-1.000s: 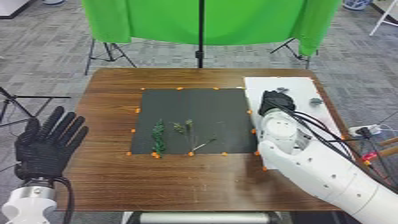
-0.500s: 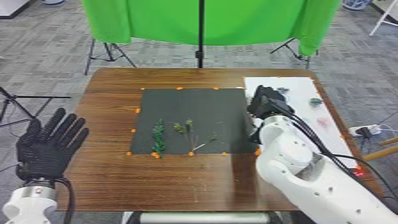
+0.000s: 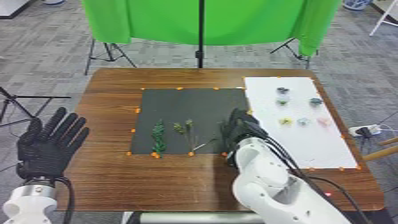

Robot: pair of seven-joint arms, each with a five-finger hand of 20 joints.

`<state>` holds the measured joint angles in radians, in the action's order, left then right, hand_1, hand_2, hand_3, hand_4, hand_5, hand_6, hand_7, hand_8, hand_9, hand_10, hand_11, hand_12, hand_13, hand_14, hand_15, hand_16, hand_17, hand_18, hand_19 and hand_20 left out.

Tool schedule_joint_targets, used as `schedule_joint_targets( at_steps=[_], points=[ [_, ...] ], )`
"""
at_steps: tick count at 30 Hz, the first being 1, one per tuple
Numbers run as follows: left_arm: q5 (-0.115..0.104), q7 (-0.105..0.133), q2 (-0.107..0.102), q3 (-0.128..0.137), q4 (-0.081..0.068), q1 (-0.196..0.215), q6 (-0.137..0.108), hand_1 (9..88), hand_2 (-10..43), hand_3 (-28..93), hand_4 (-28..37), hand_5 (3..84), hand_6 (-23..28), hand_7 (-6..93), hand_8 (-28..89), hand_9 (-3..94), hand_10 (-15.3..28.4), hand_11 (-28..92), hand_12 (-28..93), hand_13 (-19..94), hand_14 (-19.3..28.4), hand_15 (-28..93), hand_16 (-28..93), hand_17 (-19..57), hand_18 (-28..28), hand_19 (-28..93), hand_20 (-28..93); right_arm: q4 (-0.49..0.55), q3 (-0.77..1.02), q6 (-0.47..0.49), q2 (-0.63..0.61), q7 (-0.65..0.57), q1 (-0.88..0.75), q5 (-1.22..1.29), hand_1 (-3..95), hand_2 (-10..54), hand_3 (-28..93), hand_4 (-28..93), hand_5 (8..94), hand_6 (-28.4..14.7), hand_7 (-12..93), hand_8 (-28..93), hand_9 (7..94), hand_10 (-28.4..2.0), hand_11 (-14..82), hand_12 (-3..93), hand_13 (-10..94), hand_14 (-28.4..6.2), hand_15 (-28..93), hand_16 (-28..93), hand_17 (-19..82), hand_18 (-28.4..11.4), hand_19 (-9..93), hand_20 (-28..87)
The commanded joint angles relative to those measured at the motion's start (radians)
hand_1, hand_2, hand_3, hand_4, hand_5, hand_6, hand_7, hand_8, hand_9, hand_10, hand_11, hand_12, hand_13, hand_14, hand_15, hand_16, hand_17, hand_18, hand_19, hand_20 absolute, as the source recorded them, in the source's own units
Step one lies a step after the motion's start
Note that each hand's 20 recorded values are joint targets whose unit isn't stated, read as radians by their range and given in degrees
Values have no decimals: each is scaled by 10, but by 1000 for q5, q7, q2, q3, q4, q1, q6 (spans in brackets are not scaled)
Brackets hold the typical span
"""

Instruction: Arrange flowers

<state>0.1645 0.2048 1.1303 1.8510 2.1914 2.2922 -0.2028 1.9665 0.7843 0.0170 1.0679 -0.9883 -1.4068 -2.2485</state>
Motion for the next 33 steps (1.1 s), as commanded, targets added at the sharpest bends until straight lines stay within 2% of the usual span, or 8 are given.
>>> schedule_joint_targets(
  at_steps=[1, 6, 8, 14, 18, 25, 29, 33],
  points=[
    [-10, 1, 5, -2, -3, 14, -11, 268, 154, 704, -283, 448, 98, 106, -71, 377, 158, 161, 122, 276, 152, 274, -39, -49, 127, 244, 132, -30, 2, 0, 21, -9, 2, 0, 506, -95, 626, -159, 761, -65, 293, 185, 779, -175, 379, 321, 723, -140, 724, 289, 365, -284, 897, 400],
    [-11, 6, 8, 3, 1, 26, -12, 268, 154, 705, -283, 448, 98, 107, -72, 377, 157, 161, 122, 277, 152, 277, -39, -49, 127, 245, 132, -30, 9, 13, 19, -11, -2, 1, 408, -95, 692, -171, 752, -70, 245, 16, 766, -188, 395, 286, 710, -151, 741, 290, 358, -284, 897, 406],
    [-11, 10, 10, 2, 6, 26, -30, 267, 154, 706, -283, 449, 99, 106, -73, 377, 157, 161, 122, 277, 152, 279, -39, -49, 127, 245, 132, -29, 8, 26, 14, -6, -6, -15, 390, -95, 694, -166, 735, -74, 248, -71, 759, -192, 395, 286, 702, -154, 744, 292, 353, -284, 895, 409],
    [-12, 10, 16, 9, 8, 35, -22, 266, 159, 708, -283, 445, 98, 106, -72, 377, 158, 162, 123, 278, 151, 281, -40, -49, 127, 246, 133, -8, 26, 30, -3, -13, -26, -4, 383, -95, 695, -162, 721, -78, 251, -77, 749, -198, 398, 283, 692, -159, 749, 289, 346, -284, 891, 417],
    [-15, 12, 18, 12, 10, 41, -29, 267, 160, 708, -283, 445, 98, 109, -72, 376, 157, 163, 123, 279, 152, 283, -41, -49, 127, 247, 133, 20, 32, -44, -21, 8, -35, -48, 385, -95, 700, -161, 725, -77, 263, -74, 750, -198, 398, 281, 695, -160, 750, 286, 347, -284, 889, 420],
    [-11, 10, 23, 5, 5, 25, -17, 266, 160, 708, -283, 446, 98, 113, -74, 377, 158, 165, 124, 279, 152, 288, -42, -49, 127, 248, 134, 72, 201, -84, -89, 12, -67, -25, 363, -49, 706, -161, 732, -75, 290, -79, 752, -202, 387, 277, 693, -165, 749, 284, 345, -284, 886, 426],
    [-13, 15, 22, 7, 3, 23, -19, 265, 160, 710, -283, 446, 98, 112, -74, 377, 159, 165, 124, 280, 152, 289, -43, -49, 127, 248, 134, 40, 359, -152, -182, 229, -143, 35, 374, -57, 723, -163, 698, -79, 239, -91, 710, -204, 303, 237, 653, -162, 734, 279, 312, -282, 867, 419],
    [-15, 17, 21, 6, 4, 27, -17, 265, 159, 711, -283, 447, 98, 113, -74, 377, 159, 166, 123, 280, 151, 290, -43, -49, 127, 249, 134, -2, 440, -76, -239, 255, -172, 39, 403, -88, 766, -195, 617, -66, 213, -116, 592, -189, 194, 182, 555, -164, 644, 224, 265, -251, 840, 426]
  ],
)
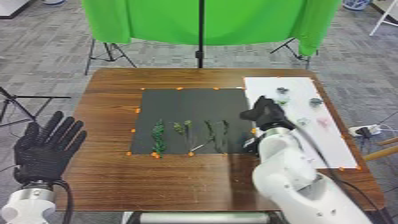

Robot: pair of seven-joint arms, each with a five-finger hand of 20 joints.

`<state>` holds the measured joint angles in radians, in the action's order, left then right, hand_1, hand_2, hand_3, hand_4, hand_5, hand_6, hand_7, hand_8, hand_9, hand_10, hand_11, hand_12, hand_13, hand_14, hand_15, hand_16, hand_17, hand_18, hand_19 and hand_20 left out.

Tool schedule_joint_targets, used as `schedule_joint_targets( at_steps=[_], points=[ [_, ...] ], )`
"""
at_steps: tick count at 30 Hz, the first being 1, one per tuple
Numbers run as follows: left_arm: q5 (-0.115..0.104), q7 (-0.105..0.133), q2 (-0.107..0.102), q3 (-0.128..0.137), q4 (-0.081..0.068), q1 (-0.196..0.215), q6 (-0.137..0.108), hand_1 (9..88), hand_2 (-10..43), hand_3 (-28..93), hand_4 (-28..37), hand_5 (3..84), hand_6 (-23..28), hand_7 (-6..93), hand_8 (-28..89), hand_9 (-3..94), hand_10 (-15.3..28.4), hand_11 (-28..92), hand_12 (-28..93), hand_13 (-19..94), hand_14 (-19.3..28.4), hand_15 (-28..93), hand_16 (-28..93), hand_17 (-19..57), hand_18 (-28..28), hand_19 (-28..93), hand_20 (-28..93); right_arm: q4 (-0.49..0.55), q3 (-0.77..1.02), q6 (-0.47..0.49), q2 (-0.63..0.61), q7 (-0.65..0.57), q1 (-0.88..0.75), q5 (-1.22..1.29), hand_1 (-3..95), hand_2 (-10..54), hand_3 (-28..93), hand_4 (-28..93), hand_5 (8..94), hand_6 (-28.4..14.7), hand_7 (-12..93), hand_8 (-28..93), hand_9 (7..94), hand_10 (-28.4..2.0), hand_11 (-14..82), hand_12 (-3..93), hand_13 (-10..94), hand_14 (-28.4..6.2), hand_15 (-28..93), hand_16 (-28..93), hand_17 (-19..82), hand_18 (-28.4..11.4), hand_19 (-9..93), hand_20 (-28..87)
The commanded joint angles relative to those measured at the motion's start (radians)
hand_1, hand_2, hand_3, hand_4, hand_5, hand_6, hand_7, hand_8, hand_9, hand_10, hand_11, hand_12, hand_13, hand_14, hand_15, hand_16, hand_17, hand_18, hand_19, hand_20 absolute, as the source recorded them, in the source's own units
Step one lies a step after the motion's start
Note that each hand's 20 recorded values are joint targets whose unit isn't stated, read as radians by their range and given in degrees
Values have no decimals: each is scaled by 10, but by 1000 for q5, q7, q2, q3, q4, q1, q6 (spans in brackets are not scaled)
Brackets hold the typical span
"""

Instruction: Arrange flowers

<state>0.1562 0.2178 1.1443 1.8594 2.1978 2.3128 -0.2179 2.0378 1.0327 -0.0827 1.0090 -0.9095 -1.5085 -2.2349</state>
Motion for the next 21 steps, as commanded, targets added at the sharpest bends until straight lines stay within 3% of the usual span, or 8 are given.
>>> schedule_joint_targets(
  at_steps=[1, 8, 17, 21],
  points=[
    [-8, 6, 6, -2, -2, 10, -1, 265, 159, 711, -283, 447, 98, 113, -74, 377, 159, 166, 123, 280, 151, 290, -44, -49, 128, 249, 134, -84, 202, 32, -189, 175, -76, 24, 410, -94, 773, -207, 597, -64, 200, -118, 572, -186, 176, 177, 542, -166, 619, 207, 260, -249, 835, 435],
    [-9, 9, 11, -1, -1, 14, -2, 265, 159, 712, -283, 447, 97, 113, -74, 376, 158, 166, 123, 280, 151, 289, -44, -48, 127, 246, 133, -145, 208, 83, -209, 177, -79, 21, 444, -95, 770, -230, 559, -54, 186, -123, 535, -163, 153, 162, 533, -160, 573, 190, 253, -247, 826, 441],
    [-12, 8, 11, -17, -5, 3, -2, 265, 158, 711, -283, 446, 97, 113, -74, 376, 157, 166, 124, 279, 152, 289, -43, -48, 127, 247, 135, -209, 131, 33, -213, 224, -42, -7, 482, -95, 766, -280, 561, -37, 197, -130, 553, -135, 160, 154, 566, -136, 566, 194, 265, -240, 821, 444],
    [-12, 9, 14, -18, -6, 4, -4, 265, 158, 711, -283, 447, 97, 113, -74, 376, 158, 165, 124, 280, 151, 288, -43, -48, 128, 248, 135, -233, 83, 40, -208, 226, -4, -43, 488, -95, 755, -282, 583, -28, 212, -135, 561, -141, 164, 158, 567, -133, 575, 203, 266, -238, 821, 446]
  ],
)
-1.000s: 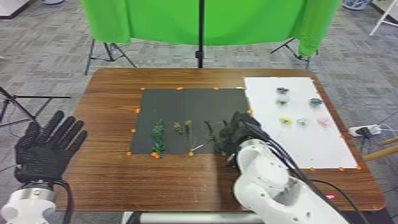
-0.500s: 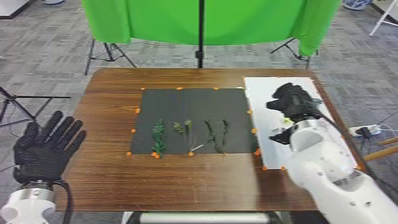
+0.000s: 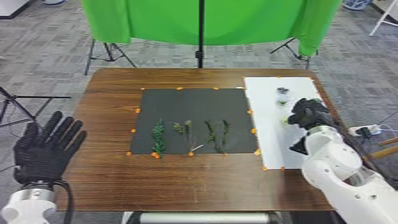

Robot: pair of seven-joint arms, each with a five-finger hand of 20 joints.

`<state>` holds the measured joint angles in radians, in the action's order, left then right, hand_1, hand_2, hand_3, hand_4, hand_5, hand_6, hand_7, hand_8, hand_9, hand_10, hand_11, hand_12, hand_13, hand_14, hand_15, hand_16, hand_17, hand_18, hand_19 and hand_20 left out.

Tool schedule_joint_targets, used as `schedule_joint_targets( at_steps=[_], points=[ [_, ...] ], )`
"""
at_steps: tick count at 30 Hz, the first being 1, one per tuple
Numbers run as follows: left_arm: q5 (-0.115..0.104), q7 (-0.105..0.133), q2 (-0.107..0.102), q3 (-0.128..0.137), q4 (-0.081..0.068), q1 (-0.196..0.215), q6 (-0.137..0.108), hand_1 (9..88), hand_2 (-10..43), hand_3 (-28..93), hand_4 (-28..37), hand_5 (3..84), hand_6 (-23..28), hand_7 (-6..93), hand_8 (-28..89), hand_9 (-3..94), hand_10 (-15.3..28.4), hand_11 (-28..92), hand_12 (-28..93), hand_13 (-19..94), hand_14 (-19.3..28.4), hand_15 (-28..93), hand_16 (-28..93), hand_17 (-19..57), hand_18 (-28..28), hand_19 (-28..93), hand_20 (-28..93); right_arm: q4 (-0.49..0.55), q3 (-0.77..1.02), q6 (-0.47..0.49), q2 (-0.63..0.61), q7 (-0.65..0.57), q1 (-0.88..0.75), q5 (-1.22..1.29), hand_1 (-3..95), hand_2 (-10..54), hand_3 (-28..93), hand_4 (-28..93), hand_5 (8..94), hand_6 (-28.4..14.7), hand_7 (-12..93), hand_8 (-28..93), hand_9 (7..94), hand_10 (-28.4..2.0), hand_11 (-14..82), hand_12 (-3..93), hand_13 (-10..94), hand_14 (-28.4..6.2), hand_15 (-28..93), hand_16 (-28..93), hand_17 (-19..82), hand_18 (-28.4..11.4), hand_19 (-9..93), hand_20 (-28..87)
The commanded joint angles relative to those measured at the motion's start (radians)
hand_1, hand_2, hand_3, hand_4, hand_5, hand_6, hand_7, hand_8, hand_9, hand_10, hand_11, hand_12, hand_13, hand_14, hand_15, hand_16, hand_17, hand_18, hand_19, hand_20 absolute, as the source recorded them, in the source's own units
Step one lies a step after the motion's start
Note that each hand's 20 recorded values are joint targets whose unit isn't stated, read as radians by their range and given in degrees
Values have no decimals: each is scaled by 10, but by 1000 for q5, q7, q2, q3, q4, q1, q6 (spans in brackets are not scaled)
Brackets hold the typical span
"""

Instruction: Arrange flowers

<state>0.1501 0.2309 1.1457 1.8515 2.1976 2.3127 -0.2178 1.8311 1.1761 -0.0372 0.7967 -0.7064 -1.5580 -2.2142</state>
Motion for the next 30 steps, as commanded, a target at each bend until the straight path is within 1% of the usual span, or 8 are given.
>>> schedule_joint_targets(
  at_steps=[1, 5, 6, 8, 14, 17, 23, 30],
  points=[
    [-7, -5, 13, -12, -7, 3, -3, 265, 158, 711, -283, 447, 98, 113, -74, 376, 158, 165, 124, 280, 151, 289, -43, -48, 128, 248, 135, -36, -75, -9, 4, 23, 55, -72, 495, -95, 751, -282, 610, -22, 223, -137, 571, -143, 168, 160, 568, -132, 581, 206, 266, -237, 820, 447],
    [-9, -9, 14, -19, -8, 1, -1, 265, 158, 712, -283, 447, 98, 113, -74, 376, 158, 166, 124, 279, 151, 288, -43, -48, 127, 248, 135, -55, -109, -75, 7, -1, 75, -103, 611, -95, 643, -281, 701, -19, 341, 0, 649, -126, 184, 176, 590, -109, 520, 340, 276, -227, 814, 448],
    [-7, -9, 14, -19, -8, 2, -1, 265, 158, 712, -283, 447, 98, 113, -74, 376, 158, 166, 124, 280, 151, 288, -43, -48, 127, 248, 135, -41, -103, -85, 6, 0, 69, -102, 629, -95, 639, -282, 724, -17, 365, 25, 686, -118, 149, 226, 599, -102, 498, 367, 279, -224, 812, 447],
    [-7, -7, 14, -17, -7, 5, -2, 265, 158, 712, -283, 447, 98, 113, -74, 376, 158, 165, 124, 280, 151, 288, -43, -48, 127, 247, 135, -8, -98, -106, 2, 8, 65, -102, 642, -95, 634, -282, 741, -18, 382, 45, 720, -114, 119, 265, 610, -96, 484, 384, 283, -221, 812, 447],
    [-5, -2, 16, -7, -3, 18, 3, 266, 158, 712, -283, 447, 97, 113, -74, 376, 158, 165, 123, 279, 151, 288, -43, -47, 127, 246, 134, 120, -190, -152, -6, 99, 141, -50, 635, -95, 658, -282, 747, -19, 380, 61, 731, -112, 103, 279, 617, -96, 484, 392, 285, -222, 814, 447],
    [-6, -5, 14, -11, -5, 14, 2, 265, 158, 711, -283, 446, 97, 113, -74, 376, 158, 166, 124, 279, 151, 288, -43, -47, 127, 245, 134, 149, -272, -84, 44, 184, 246, 70, 632, -95, 664, -283, 746, -18, 382, 67, 732, -111, 102, 281, 617, -94, 486, 394, 276, -220, 809, 446],
    [-4, -5, 6, -29, -9, 3, -1, 266, 158, 710, -283, 446, 97, 113, -74, 376, 157, 166, 124, 280, 150, 289, -43, -46, 127, 244, 134, 47, -540, -36, 219, 325, 514, 119, 628, -95, 668, -283, 742, -18, 384, 71, 728, -110, 102, 282, 614, -90, 487, 396, 258, -214, 794, 444],
    [-6, -3, -17, -48, -13, -17, -13, 265, 157, 710, -283, 446, 97, 113, -74, 376, 157, 165, 124, 279, 151, 289, -43, -47, 127, 244, 134, -87, -745, -30, 373, 424, 654, 79, 626, -95, 671, -283, 736, -15, 394, 64, 727, -107, 103, 280, 615, -88, 486, 395, 259, -214, 790, 447]
  ],
)
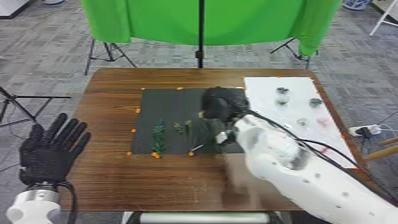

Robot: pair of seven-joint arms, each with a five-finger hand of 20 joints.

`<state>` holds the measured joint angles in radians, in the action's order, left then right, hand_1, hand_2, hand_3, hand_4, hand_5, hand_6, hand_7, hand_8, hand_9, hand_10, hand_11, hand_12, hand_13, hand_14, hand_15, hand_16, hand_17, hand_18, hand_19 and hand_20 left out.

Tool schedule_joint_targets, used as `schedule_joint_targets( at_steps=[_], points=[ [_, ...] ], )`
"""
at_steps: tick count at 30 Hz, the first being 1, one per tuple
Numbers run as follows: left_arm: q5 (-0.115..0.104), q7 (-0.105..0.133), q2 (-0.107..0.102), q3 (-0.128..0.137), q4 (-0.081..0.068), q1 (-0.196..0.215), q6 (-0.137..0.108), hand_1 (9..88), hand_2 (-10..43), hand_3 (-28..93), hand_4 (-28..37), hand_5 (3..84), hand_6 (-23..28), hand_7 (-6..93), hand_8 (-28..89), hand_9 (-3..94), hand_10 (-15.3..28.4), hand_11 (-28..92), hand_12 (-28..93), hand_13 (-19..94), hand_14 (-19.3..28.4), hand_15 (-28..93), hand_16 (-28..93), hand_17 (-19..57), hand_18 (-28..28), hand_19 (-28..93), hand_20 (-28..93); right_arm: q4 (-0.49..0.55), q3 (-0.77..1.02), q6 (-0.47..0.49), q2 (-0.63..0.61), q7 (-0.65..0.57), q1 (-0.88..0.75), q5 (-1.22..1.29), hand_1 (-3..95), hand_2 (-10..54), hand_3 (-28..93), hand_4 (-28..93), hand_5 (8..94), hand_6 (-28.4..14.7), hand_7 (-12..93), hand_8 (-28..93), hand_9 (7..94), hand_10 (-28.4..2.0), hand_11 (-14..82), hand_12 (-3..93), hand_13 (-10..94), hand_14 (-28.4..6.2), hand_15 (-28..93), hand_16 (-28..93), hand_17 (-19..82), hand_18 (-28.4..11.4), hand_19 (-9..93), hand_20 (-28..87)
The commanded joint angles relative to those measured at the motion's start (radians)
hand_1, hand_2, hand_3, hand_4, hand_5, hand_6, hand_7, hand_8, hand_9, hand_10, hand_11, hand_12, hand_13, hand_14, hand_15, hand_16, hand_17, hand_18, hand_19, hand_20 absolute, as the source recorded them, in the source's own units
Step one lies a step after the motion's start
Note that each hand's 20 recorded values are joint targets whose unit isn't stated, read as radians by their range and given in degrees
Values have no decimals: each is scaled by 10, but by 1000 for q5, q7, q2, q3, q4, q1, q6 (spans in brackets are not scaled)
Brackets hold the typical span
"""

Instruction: Arrange flowers

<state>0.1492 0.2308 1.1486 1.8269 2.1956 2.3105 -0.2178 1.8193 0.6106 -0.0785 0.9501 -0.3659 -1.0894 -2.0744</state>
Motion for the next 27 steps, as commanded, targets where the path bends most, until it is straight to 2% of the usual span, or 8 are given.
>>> schedule_joint_targets(
  at_steps=[1, 2, 3, 7, 14, 17, 21, 27],
  points=[
    [-7, -2, -24, -29, -13, -22, -18, 265, 157, 710, -283, 446, 97, 113, -74, 375, 157, 166, 124, 279, 151, 289, -43, -47, 127, 244, 135, -97, -209, -6, 236, 89, 201, -62, 625, -95, 672, -283, 736, -15, 395, 62, 727, -107, 104, 280, 615, -87, 486, 396, 259, -214, 790, 448],
    [-7, -9, -27, -38, -27, -47, -22, 265, 157, 710, -283, 446, 97, 113, -74, 376, 157, 166, 124, 279, 150, 288, -43, -47, 127, 244, 134, -138, -226, -11, 261, 105, 217, -66, 624, -95, 673, -283, 736, -15, 397, 61, 727, -107, 104, 279, 616, -86, 485, 395, 260, -214, 790, 448],
    [-6, -9, -30, -44, -30, -58, -25, 266, 157, 710, -283, 446, 97, 112, -74, 376, 157, 165, 124, 279, 150, 288, -43, -47, 127, 244, 134, -164, -241, -7, 281, 108, 226, -73, 624, -95, 674, -283, 736, -14, 397, 59, 727, -106, 104, 279, 616, -86, 485, 395, 260, -213, 790, 448],
    [-6, -9, -34, -50, -18, -45, -19, 266, 157, 709, -283, 445, 97, 112, -73, 375, 157, 166, 124, 279, 151, 288, -43, -47, 127, 244, 134, -207, -326, -6, 320, 45, 255, -83, 621, -95, 677, -283, 732, -13, 404, 57, 728, -104, 104, 279, 619, -86, 486, 394, 263, -213, 787, 447],
    [-12, -13, -36, -57, -24, -55, -15, 265, 157, 710, -283, 446, 98, 111, -73, 376, 159, 166, 124, 279, 151, 287, -42, -47, 127, 245, 135, -232, -307, 62, 362, -37, 204, -108, 618, -95, 679, -283, 726, -17, 391, 48, 713, -112, 118, 263, 623, -88, 469, 388, 267, -218, 785, 440],
    [-32, -7, -34, -54, -23, -49, -16, 265, 157, 710, -283, 446, 98, 112, -73, 376, 158, 165, 124, 280, 151, 288, -42, -47, 127, 244, 134, -245, -306, 67, 364, -39, 197, -129, 618, -95, 675, -283, 716, -21, 375, 37, 701, -116, 130, 251, 624, -88, 462, 389, 268, -220, 786, 437],
    [-29, -17, -32, -53, -28, -51, -12, 265, 156, 711, -283, 447, 98, 112, -74, 376, 158, 166, 124, 280, 151, 288, -42, -47, 127, 245, 135, -245, -294, 15, 364, -71, 170, -105, 615, -95, 675, -283, 713, -22, 362, 29, 693, -120, 145, 235, 624, -88, 458, 389, 267, -222, 786, 434],
    [-28, -21, -31, -52, -31, -57, -15, 265, 157, 713, -283, 449, 99, 115, -73, 381, 159, 171, 128, 280, 152, 289, -42, -46, 127, 244, 134, -227, -271, 74, 364, -85, 145, -114, 616, -95, 676, -283, 700, -23, 340, 17, 681, -125, 163, 215, 623, -86, 447, 386, 265, -224, 776, 424]
  ],
)
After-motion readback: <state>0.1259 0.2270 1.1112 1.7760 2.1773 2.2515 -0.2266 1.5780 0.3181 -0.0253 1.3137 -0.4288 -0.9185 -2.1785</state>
